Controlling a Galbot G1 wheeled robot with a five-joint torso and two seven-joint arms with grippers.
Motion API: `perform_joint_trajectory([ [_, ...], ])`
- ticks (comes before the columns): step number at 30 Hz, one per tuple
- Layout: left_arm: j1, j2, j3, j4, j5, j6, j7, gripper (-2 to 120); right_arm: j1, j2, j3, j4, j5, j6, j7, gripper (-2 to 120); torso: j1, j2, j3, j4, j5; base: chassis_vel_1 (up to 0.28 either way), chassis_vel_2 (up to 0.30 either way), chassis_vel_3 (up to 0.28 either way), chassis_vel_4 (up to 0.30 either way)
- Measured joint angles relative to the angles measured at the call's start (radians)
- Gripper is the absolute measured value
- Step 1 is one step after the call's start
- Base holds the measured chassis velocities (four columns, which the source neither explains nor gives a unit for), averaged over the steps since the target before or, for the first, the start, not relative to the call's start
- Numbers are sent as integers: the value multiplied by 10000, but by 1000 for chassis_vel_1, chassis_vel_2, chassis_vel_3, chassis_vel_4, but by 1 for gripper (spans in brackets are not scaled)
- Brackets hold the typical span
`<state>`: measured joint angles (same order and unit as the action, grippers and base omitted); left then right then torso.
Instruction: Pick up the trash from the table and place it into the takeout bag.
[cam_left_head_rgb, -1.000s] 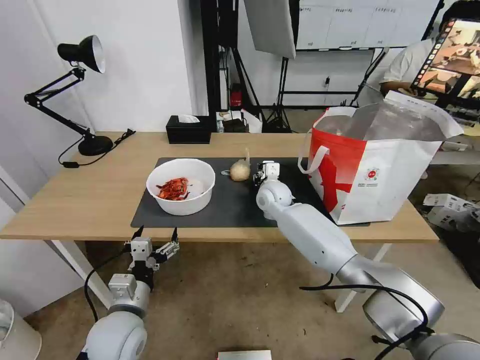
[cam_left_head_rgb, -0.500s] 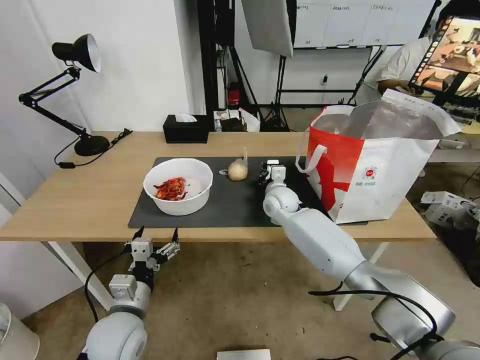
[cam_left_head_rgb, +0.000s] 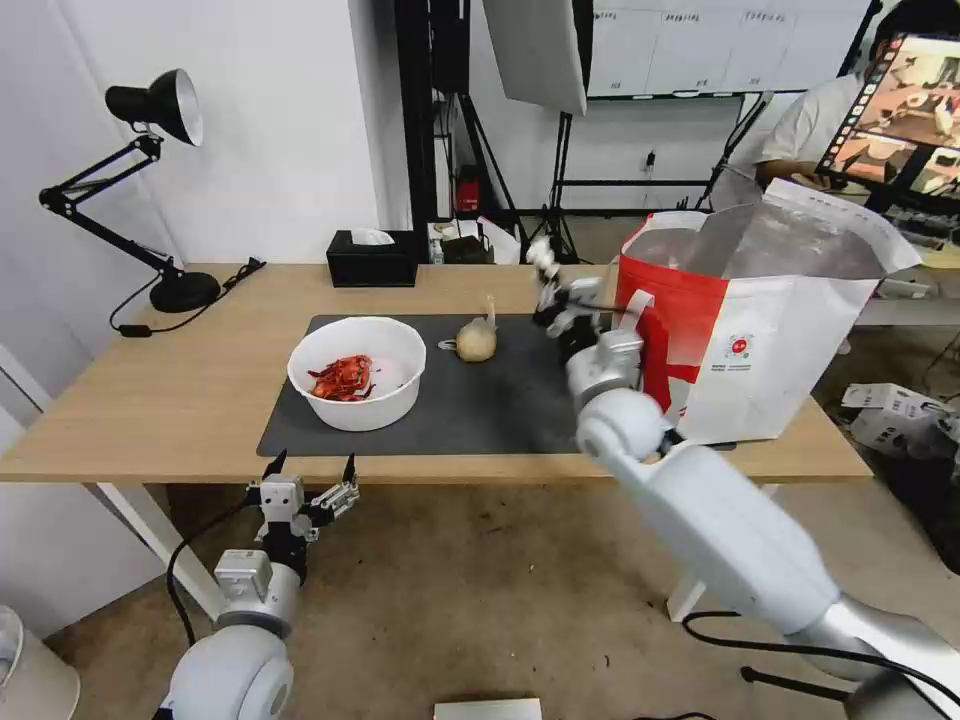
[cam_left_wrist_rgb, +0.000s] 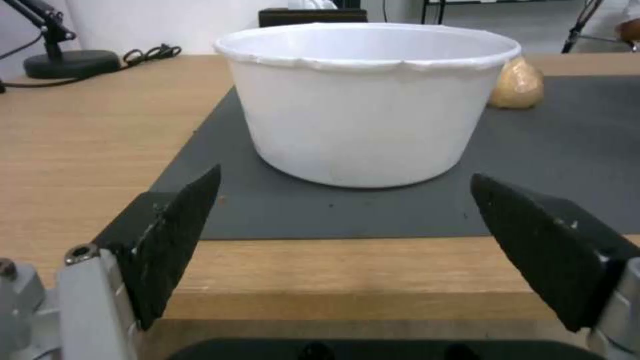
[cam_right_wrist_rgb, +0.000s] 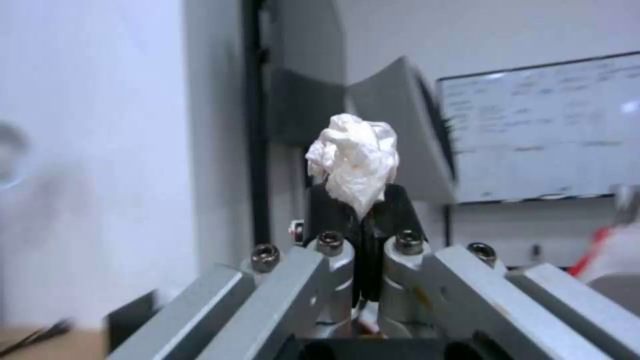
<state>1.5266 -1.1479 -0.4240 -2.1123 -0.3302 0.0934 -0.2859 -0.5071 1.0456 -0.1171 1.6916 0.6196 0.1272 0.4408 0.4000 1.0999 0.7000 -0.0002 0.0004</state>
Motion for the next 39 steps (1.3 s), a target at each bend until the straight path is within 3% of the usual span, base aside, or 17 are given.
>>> perform_joint_trajectory([
  [11,-74,38,-72,-182,-487,175,-76,100,495,-650,132,73,623,-621,869,0,0,1,0,0,-2,0,0,0,0],
  [16,-24,30,-85,-234,-487,189,-78,100,720,-617,322,150,937,-1652,2530,2,0,1,1,2,-3,0,0,0,0],
  [22,-33,53,-204,-279,-547,193,-79,100,928,-905,511,614,2065,-2352,3607,26,0,1,0,1,-4,0,0,0,0],
  [39,-75,144,-209,-433,-630,271,-76,100,827,-1321,597,971,2368,-2434,3954,86,0,1,0,2,-3,0,0,0,0],
])
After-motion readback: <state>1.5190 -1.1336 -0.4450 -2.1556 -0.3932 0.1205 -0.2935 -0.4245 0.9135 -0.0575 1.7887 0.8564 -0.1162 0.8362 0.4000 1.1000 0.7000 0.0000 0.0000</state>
